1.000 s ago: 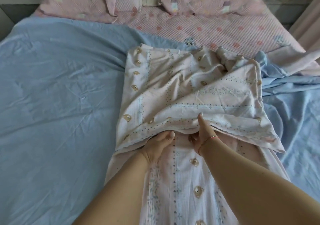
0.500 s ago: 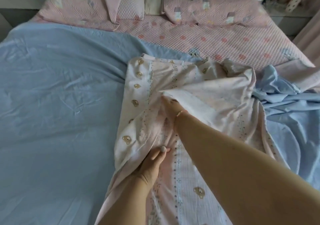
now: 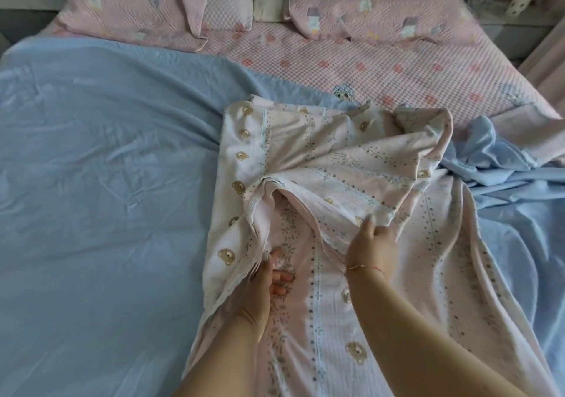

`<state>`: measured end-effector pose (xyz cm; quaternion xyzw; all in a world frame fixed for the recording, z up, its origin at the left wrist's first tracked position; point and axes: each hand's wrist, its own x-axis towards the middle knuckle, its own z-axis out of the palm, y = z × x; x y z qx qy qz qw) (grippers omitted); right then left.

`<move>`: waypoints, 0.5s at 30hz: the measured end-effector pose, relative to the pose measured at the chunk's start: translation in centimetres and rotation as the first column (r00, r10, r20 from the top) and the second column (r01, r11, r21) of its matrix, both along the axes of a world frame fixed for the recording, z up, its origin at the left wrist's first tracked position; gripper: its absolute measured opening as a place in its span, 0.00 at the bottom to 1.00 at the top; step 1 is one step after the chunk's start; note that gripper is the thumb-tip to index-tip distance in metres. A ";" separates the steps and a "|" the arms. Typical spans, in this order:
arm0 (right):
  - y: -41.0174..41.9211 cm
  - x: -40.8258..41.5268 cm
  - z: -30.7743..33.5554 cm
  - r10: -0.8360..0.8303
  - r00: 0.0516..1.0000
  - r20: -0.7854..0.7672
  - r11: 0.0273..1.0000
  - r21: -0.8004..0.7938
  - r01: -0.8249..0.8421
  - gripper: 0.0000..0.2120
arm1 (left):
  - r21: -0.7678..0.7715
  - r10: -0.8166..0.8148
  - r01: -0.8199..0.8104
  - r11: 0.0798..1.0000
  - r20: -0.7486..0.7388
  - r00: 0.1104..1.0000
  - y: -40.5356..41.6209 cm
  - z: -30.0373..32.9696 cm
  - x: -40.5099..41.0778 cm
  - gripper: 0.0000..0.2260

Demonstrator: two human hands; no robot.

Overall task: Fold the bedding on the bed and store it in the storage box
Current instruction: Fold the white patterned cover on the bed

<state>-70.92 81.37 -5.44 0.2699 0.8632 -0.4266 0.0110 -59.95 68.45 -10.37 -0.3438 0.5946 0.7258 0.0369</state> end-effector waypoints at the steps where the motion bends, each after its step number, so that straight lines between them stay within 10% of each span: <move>1: 1.1 -0.3 -0.2 -0.129 0.992 0.010 0.990 0.049 0.129 0.29 | 0.012 0.004 -0.004 1.000 -0.006 1.000 0.0 -0.2 0.0 0.27; 5: 0.3 -3.4 -0.3 -0.208 0.931 0.300 0.929 -0.238 0.284 0.36 | 0.011 0.019 -0.019 1.000 0.014 1.000 0.1 -0.1 -0.3 0.23; 8: -3.5 -5.2 1.7 0.055 0.900 0.432 0.597 -0.737 0.317 0.36 | -0.026 -0.009 0.010 1.000 0.027 1.000 0.1 -0.1 -0.3 0.20; 15: -6.3 -4.7 2.4 0.408 0.911 0.054 0.355 -0.929 -0.104 0.28 | -0.079 -0.038 0.042 0.996 0.047 0.998 0.4 -0.6 -1.0 0.21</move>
